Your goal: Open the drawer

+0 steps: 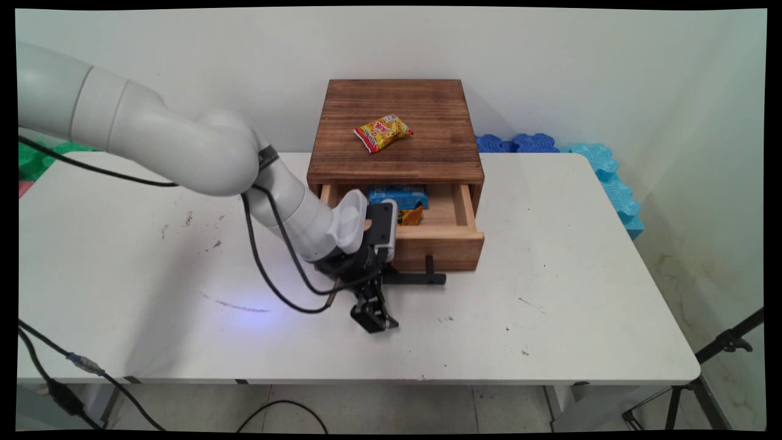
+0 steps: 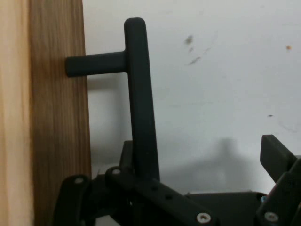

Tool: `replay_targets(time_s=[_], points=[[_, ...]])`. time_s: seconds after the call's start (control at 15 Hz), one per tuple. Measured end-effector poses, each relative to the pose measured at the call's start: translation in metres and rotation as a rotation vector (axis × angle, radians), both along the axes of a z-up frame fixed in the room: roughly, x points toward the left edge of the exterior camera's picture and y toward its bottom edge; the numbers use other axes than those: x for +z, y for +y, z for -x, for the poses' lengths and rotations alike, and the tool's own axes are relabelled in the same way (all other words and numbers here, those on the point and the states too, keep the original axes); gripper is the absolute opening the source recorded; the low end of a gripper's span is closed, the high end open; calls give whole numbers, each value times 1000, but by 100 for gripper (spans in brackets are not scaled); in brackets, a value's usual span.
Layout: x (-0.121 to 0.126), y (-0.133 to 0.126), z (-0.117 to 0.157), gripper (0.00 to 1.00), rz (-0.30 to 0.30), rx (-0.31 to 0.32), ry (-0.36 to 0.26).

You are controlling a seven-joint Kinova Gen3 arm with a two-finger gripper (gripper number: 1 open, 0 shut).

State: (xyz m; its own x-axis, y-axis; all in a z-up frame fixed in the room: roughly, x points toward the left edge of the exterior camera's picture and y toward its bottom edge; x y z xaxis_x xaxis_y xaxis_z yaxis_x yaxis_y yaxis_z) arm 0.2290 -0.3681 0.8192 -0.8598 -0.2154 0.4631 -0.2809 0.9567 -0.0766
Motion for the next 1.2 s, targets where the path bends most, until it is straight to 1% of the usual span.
replay_targets(time_s=[0.67, 1.2], points=[[9, 59, 15, 100, -17, -43, 10], [15, 88, 18, 100, -30, -66, 18]])
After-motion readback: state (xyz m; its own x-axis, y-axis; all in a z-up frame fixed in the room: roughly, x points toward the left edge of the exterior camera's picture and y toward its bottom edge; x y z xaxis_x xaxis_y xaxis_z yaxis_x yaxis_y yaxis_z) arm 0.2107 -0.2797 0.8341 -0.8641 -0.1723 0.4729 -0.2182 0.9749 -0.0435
